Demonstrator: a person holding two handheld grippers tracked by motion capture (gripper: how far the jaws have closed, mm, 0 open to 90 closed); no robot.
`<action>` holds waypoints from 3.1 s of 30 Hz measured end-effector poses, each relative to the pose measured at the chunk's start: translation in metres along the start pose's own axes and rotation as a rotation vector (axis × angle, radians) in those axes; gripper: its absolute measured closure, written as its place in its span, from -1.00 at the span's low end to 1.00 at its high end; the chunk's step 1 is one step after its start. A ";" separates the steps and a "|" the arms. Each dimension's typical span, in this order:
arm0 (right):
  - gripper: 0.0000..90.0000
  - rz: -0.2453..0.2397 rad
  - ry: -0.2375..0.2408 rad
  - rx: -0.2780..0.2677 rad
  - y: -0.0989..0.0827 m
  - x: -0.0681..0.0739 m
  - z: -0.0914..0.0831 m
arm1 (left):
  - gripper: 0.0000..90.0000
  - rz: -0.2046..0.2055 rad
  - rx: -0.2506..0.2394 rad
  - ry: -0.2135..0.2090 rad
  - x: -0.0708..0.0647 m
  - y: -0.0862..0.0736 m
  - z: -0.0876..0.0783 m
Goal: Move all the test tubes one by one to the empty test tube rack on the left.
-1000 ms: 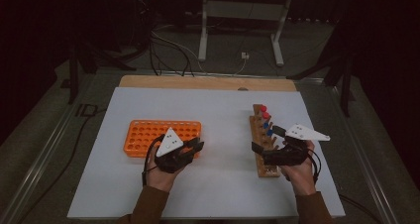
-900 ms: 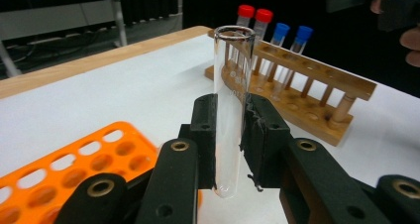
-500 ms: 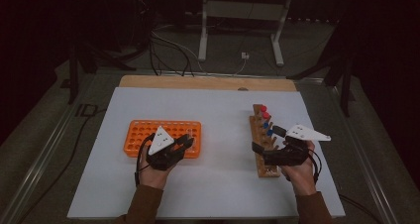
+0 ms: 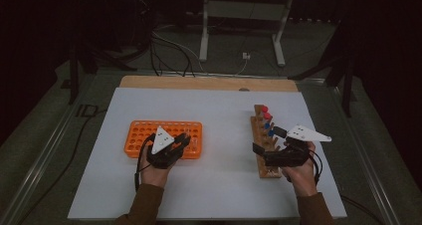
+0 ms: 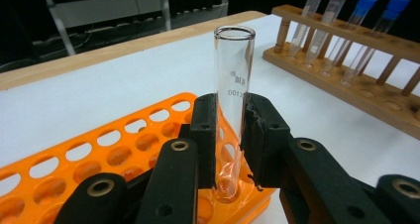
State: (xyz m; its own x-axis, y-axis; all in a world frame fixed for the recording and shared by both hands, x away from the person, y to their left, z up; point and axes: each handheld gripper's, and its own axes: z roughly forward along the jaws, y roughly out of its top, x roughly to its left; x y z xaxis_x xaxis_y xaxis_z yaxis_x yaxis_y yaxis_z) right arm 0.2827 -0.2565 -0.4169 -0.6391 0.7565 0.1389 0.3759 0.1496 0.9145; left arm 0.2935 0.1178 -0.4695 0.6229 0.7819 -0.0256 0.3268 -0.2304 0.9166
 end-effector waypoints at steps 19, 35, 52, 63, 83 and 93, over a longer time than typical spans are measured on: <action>-1.00 -0.001 0.003 0.002 -0.001 -0.002 -0.002 | 0.70 0.036 0.130 0.027 -0.007 -0.016 0.012; -1.00 0.007 -0.004 -0.001 -0.002 -0.003 -0.003 | 0.70 0.032 0.172 0.031 -0.008 -0.021 0.015; -0.88 0.012 -0.081 0.045 -0.008 -0.016 0.004 | -0.28 -0.108 0.025 0.000 0.003 -0.011 -0.002; -0.04 -0.020 -0.179 0.092 -0.019 -0.031 0.014 | -0.84 -0.139 -0.020 -0.021 -0.001 0.000 -0.007; 0.67 -0.036 -0.242 0.140 -0.025 -0.031 0.030 | -0.98 -0.133 -0.033 -0.034 -0.007 0.006 -0.009; 0.68 -0.035 -0.243 0.131 -0.024 -0.030 0.027 | -0.98 -0.128 -0.030 -0.037 -0.007 0.007 -0.008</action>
State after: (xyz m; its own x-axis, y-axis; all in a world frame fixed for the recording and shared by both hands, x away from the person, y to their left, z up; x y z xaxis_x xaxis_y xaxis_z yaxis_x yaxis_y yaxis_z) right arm 0.3116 -0.2657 -0.4534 -0.4796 0.8775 -0.0012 0.4501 0.2472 0.8581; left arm 0.2851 0.1152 -0.4600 0.6033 0.7817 -0.1576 0.3845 -0.1120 0.9163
